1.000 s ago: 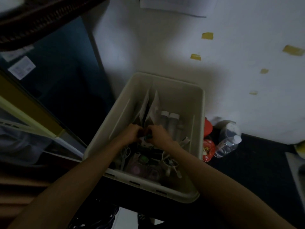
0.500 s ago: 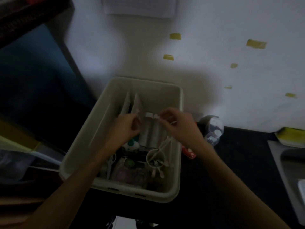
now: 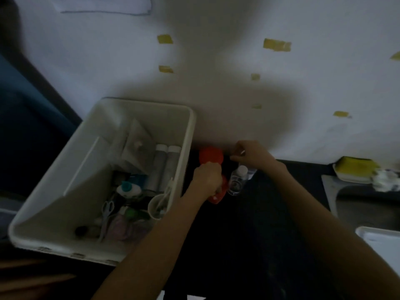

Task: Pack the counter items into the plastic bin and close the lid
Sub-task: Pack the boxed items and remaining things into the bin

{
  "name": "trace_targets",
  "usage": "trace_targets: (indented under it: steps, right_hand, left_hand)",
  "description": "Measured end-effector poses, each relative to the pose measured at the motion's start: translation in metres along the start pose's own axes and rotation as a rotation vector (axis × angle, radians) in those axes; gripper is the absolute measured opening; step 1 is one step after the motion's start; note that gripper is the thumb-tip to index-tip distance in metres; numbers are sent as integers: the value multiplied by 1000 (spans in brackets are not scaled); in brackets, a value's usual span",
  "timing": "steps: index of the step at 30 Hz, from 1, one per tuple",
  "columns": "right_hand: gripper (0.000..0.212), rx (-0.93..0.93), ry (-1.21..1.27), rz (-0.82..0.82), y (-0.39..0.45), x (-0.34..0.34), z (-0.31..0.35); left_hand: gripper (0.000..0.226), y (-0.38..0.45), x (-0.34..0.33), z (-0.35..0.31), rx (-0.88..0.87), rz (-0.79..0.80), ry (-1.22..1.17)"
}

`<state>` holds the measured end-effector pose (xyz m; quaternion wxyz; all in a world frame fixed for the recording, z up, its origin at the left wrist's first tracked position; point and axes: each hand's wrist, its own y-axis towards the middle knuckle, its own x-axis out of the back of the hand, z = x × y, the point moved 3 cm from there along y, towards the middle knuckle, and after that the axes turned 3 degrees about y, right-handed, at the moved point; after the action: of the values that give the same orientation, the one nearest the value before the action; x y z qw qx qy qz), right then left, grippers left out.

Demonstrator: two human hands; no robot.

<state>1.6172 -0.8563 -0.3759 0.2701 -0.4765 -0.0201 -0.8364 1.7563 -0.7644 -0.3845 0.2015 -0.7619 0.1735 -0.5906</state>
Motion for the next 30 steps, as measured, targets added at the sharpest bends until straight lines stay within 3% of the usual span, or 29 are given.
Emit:
trace_targets:
  steps: [3, 7, 9, 13, 19, 21, 25, 30]
  right_hand:
    - [24, 41, 63, 25, 0, -7, -9]
    - [24, 60, 129, -18, -1, -14, -19]
    - [25, 79, 124, -23, -5, -16, -22]
    - [23, 136, 118, -69, -17, -15, -21]
    - [14, 214, 202, -211, -55, -6, -5]
    - [11, 158, 250, -272, -76, -9, -4]
    - [26, -122, 243, -66, -105, -29, -10]
    - [58, -193, 395, -6, -119, -20, 19]
  left_hand:
    - [72, 26, -44, 9, 133, -27, -1]
    - [136, 45, -94, 21, 192, 75, -81]
    - [144, 50, -109, 23, 177, 36, -132]
    - [136, 55, -118, 23, 200, -68, -174]
    - [132, 46, -108, 20, 252, -8, -175]
    - [130, 28, -101, 17, 229, -28, -182]
    - [121, -17, -73, 6, 100, -82, -130]
    - [116, -76, -18, -11, -82, -302, -101]
